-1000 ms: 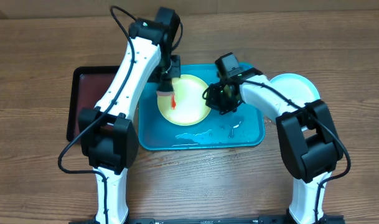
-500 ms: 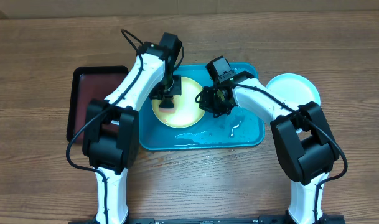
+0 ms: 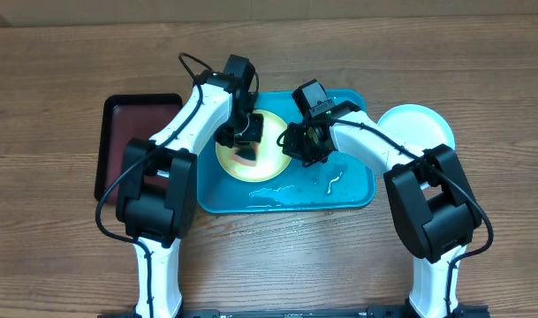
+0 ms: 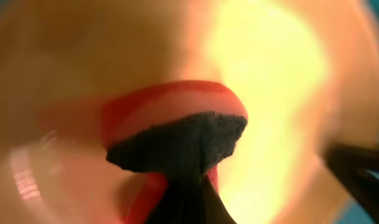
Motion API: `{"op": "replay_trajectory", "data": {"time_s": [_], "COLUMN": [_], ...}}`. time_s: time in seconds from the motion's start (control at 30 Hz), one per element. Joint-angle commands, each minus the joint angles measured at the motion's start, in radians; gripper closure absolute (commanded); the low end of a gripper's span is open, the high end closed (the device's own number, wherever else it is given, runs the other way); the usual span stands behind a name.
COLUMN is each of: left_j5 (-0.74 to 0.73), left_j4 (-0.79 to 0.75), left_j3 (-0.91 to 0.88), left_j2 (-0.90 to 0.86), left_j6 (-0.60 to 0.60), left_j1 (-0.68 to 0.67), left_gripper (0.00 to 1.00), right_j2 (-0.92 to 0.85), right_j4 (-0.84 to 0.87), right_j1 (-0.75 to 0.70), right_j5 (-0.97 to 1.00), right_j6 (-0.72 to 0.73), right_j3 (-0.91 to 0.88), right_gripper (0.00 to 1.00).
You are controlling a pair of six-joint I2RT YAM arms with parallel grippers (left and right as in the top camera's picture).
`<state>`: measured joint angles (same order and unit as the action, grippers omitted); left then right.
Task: Clean dirty plates on tray and stack at the side
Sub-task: 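Scrub the yellow-green plate with the sponge in the left gripper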
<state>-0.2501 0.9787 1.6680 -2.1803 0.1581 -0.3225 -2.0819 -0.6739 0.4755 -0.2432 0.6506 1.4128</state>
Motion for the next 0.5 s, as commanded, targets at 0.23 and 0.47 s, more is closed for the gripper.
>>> {"op": "replay_trajectory", "data": {"time_s": [0.23,0.47], "left_j5": [0.231,0.441], "left_j4": [-0.007,0.018], "left_j3": [-0.014,-0.014], "left_j2": [0.005,0.005], "left_j6": [0.105,0.243], "left_j1": [-0.013,-0.013], "left_gripper": [0.96,0.96], "right_j2": [-0.008,-0.008], "right_j4": [0.000,0.000], "right_j1": [0.001,0.001], "right_j5": [0.030,0.034], "right_j6": [0.000,0.000], "right_j3": [0.000,0.000], "right_gripper": [0.96,0.96]}}
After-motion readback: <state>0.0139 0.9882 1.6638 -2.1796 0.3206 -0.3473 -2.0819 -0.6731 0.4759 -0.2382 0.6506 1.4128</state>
